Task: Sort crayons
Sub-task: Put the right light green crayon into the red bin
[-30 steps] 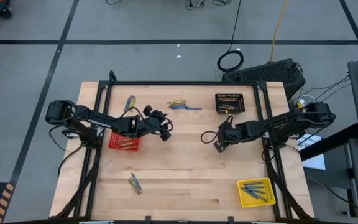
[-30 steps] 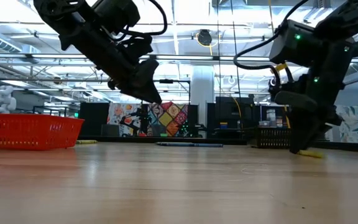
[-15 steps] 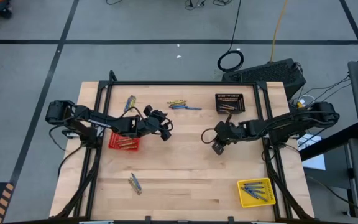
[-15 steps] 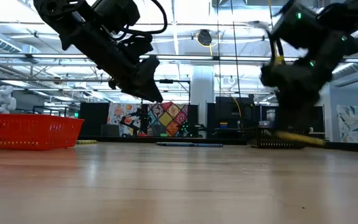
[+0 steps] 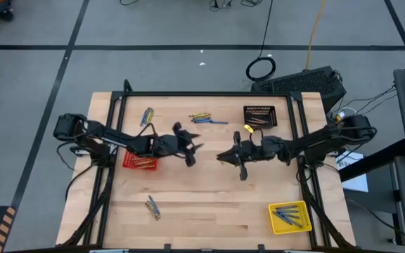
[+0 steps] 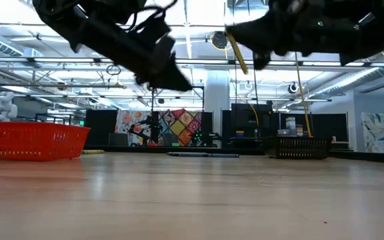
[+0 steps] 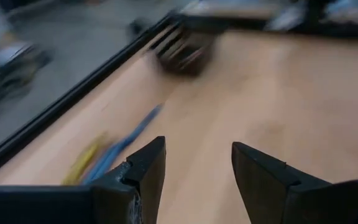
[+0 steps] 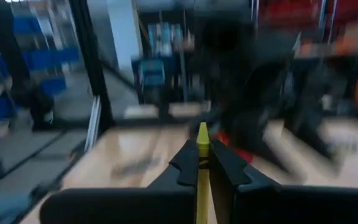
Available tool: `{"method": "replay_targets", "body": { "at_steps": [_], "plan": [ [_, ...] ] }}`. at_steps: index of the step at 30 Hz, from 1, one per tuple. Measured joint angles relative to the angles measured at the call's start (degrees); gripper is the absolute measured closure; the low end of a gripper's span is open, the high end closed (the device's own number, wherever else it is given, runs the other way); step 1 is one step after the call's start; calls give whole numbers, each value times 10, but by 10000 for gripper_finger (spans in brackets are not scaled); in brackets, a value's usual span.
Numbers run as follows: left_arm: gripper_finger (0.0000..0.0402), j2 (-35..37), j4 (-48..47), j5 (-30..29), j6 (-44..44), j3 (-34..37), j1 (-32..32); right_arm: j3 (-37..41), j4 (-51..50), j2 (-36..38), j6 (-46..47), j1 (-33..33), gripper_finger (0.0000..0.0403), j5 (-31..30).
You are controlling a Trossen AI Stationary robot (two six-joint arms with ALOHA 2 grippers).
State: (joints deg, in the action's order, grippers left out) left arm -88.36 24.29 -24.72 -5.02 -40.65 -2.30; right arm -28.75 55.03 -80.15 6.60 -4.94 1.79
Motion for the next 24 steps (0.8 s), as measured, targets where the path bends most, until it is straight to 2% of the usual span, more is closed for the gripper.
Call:
{"method": "replay_targets", "body": {
  "at_steps": [3, 6, 10, 17, 24],
  "plan": [
    [214, -32, 107, 78, 41, 0, -7, 0, 117, -41, -37, 2, 402, -1],
    [214, -77, 212, 117, 48, -1, -8, -1, 198, -74, -58, 4, 402, -2],
    [214, -123, 305, 164, 49, 0, -7, -1, 214, -87, -59, 6, 402, -1],
    [214, -135, 316, 228, 54, 0, -7, -1, 233, -84, -91, 9, 403, -2],
    [214, -135, 323, 230, 54, -7, -7, -1, 223, -88, -74, 24, 403, -3]
  ]
}}
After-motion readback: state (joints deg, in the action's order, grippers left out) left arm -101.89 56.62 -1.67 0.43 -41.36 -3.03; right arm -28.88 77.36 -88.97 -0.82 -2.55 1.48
